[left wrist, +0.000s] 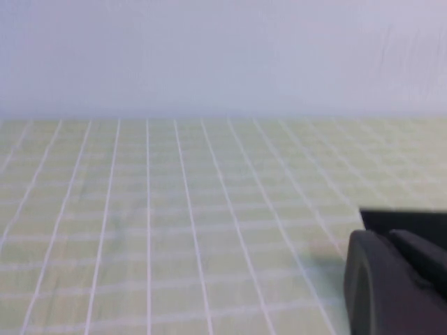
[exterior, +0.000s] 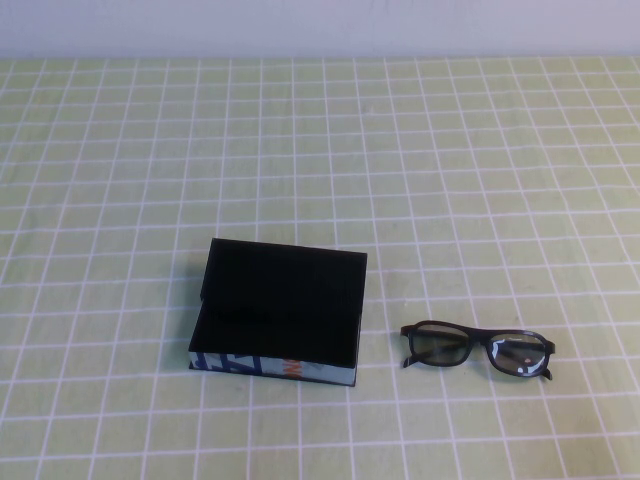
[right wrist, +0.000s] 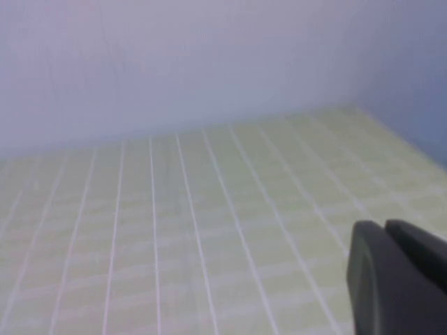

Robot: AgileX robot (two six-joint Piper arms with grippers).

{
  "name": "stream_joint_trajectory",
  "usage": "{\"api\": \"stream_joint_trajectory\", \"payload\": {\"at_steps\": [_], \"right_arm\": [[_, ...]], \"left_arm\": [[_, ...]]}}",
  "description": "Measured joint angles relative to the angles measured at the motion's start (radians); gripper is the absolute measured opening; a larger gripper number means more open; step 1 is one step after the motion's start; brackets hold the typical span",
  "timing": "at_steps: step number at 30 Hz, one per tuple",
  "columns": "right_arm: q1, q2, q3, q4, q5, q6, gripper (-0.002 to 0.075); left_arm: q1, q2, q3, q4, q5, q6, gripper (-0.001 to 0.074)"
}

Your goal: Return glasses to glasses case

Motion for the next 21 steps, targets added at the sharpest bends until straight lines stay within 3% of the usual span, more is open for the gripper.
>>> {"api": "stream_joint_trajectory", "payload": {"at_steps": [8, 16, 21], "right_arm": [[0.0, 0.0, 0.0, 0.0, -0.473, 0.0, -0.0018], [0.0, 0.0, 0.0, 0.036, -0.588, 0.0, -0.0018], [0.0, 0.0, 0.0, 0.043, -0.718, 0.004, -0.0018]], "left_arm": [[0.0, 0.0, 0.0, 0.0, -0.342, 0.0, -0.0001], [0.0, 0.0, 0.001, -0.001, -0.393, 0.011, -0.0001], [0.0, 0.0, 0.003, -0.012, -0.704, -0.027, -0.0001]]}}
